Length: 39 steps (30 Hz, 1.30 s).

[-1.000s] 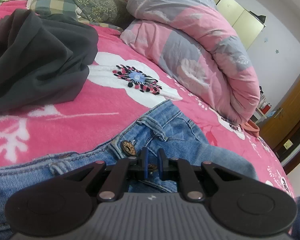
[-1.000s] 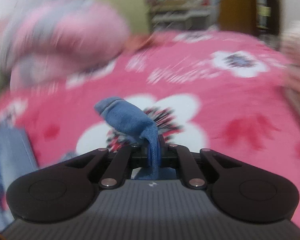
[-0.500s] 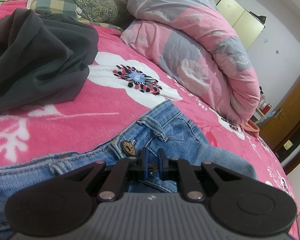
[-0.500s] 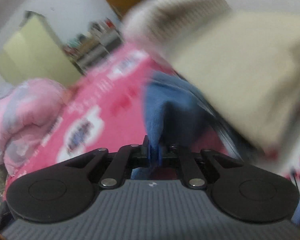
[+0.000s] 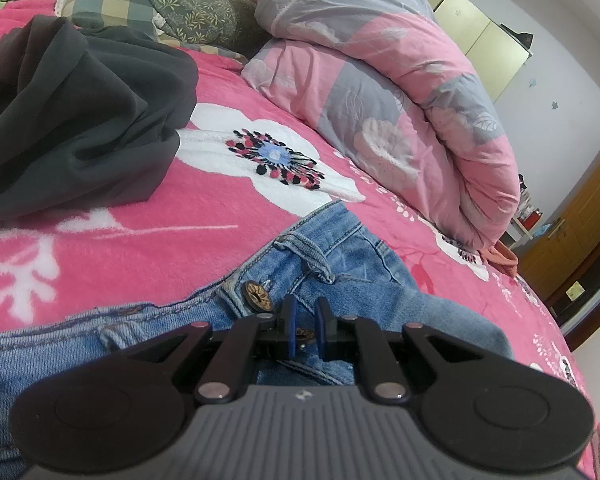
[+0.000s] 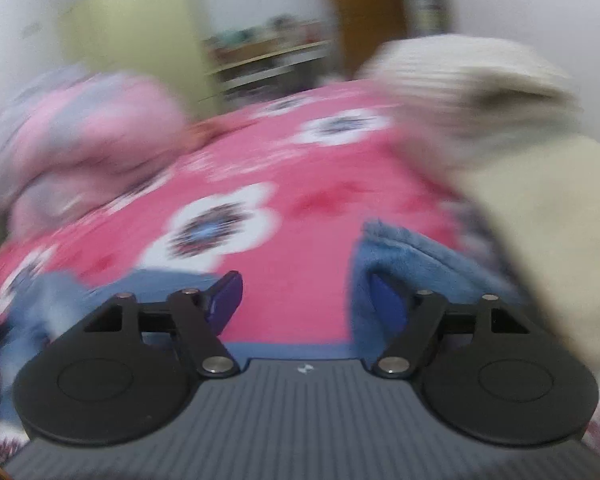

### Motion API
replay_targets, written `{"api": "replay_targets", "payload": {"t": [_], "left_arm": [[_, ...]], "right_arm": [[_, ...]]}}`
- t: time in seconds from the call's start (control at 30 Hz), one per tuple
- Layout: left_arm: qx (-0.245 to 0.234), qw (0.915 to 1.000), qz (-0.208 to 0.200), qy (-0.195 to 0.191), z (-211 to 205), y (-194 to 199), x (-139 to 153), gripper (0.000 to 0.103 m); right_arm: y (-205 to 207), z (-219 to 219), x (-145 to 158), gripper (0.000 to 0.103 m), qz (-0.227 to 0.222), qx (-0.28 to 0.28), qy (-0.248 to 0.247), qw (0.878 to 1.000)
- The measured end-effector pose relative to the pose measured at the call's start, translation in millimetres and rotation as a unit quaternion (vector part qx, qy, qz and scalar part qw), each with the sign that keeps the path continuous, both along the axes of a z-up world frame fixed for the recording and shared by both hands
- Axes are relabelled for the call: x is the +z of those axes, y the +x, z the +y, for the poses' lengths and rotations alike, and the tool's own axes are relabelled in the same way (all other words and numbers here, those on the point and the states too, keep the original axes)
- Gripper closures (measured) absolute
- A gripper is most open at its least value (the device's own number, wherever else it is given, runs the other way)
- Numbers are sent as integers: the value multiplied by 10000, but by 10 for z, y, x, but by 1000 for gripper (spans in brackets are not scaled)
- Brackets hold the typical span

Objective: Fold clothes

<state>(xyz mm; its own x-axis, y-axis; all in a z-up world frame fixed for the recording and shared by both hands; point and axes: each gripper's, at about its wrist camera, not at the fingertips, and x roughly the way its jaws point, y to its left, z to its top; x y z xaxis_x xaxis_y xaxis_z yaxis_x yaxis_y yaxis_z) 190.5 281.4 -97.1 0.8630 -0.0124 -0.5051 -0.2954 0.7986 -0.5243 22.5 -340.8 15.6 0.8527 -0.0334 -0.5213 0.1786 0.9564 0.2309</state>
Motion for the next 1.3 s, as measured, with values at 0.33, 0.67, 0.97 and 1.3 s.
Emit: {"api": "replay_targets", "payload": {"t": [0.33,0.67,0.97,1.3], "left_arm": [[1,10000,11,11,4,-2,-2,91],[2,10000,-12,-37,7,0,-6,91],[2,10000,-8,-26,6,7,-8,91],[-5,10000,-4,-23,5,9,-8,91]], "right_arm": [[848,397,29,25,188,694,-60,9974],[1763,886,-819,45,1774,1848,-353,9660],[2008,363,-225,99,732,1130,387,9901],[2437,-112,50,99,-211,-5,152,9997]]}}
